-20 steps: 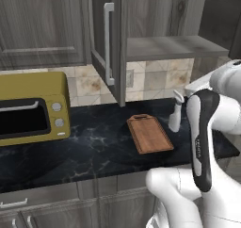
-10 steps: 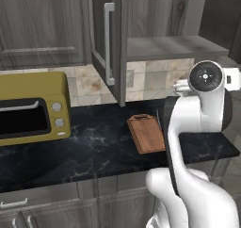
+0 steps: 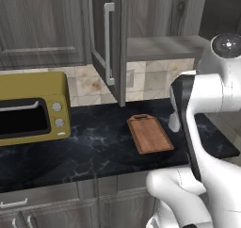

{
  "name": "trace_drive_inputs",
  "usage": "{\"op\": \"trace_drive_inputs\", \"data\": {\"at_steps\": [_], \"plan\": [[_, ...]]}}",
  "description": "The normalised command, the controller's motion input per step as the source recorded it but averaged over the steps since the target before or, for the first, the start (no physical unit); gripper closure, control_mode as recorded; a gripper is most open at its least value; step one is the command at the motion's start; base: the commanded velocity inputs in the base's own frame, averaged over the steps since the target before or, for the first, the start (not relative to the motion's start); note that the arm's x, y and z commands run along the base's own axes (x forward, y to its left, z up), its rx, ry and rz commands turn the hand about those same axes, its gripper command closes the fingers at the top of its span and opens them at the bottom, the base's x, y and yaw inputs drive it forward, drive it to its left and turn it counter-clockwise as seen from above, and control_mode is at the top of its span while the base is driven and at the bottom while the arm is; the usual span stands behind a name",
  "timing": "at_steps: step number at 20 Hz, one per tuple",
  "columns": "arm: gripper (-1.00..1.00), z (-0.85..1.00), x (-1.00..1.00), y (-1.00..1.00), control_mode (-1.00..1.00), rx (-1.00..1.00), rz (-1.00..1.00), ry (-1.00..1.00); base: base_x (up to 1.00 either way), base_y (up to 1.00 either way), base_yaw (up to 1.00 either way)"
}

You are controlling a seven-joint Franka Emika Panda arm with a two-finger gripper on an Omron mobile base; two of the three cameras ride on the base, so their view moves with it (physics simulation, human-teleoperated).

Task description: Grab the spray bottle from the cabinet, then place it next to the cutting board for sanitizing. Then grab the dish brush from the countertop next to the sink and place it next to the cutting board.

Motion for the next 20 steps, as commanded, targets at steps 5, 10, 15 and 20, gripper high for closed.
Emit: {"op": "trace_drive_inputs", "data": {"at_steps": [5,10,15,20], "plan": [[-1.0,-0.02,0.0,0.0,-1.0,0.24,0.35,0.01,0.0,0.0,0.0],[-1.0,-0.09,-0.02,0.16,-1.0,0.07,0.17,-0.03,0.0,0.0,0.0],[-1.0,-0.1,-0.03,0.15,-1.0,0.0,0.01,-0.12,0.0,0.0,0.0],[-1.0,-0.39,-0.1,0.04,-1.0,0.06,0.0,-0.15,0.0,0.0,0.0]]}}
